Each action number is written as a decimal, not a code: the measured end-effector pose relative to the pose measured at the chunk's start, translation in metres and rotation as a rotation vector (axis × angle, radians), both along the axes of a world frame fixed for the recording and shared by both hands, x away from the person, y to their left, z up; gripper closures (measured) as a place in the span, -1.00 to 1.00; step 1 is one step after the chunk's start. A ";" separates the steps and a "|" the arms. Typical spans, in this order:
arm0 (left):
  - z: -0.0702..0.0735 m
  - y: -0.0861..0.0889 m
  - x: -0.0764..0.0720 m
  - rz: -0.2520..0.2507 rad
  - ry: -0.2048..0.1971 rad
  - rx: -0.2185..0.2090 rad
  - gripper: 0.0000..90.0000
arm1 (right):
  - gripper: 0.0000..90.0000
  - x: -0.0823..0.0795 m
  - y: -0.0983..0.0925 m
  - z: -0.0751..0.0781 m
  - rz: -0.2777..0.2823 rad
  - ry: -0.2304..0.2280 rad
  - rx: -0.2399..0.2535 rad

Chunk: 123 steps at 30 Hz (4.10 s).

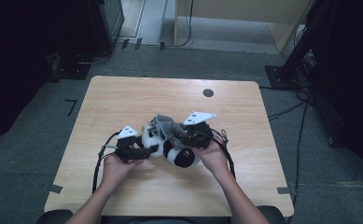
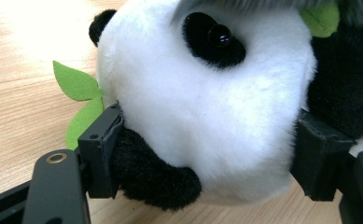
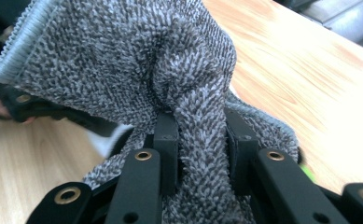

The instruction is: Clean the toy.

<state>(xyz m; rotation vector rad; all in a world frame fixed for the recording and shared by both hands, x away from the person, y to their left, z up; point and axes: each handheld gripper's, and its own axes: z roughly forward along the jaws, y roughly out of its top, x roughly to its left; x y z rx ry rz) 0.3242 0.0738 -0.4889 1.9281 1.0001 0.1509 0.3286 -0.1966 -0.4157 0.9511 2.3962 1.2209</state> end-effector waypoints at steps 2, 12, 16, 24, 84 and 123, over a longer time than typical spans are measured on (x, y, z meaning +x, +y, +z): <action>0.000 0.000 0.000 0.001 0.001 -0.002 -0.46 | 0.62 0.006 -0.008 -0.004 -0.047 -0.014 -0.022; 0.000 -0.001 0.000 0.002 0.002 0.000 -0.46 | 0.66 0.025 -0.028 -0.004 -0.148 0.039 0.087; 0.000 -0.001 0.001 0.005 0.009 -0.003 -0.47 | 0.66 0.011 -0.036 0.015 -0.128 0.015 0.147; 0.003 -0.002 0.004 0.006 0.029 0.000 -0.48 | 0.65 -0.037 -0.044 0.038 -0.072 -0.014 0.164; 0.001 -0.002 0.007 -0.048 -0.004 0.007 -0.59 | 0.64 -0.056 -0.047 -0.001 -0.098 0.005 0.060; 0.004 0.016 0.057 -0.329 -0.011 -0.026 -0.95 | 0.64 0.000 -0.072 -0.023 -0.027 0.102 0.106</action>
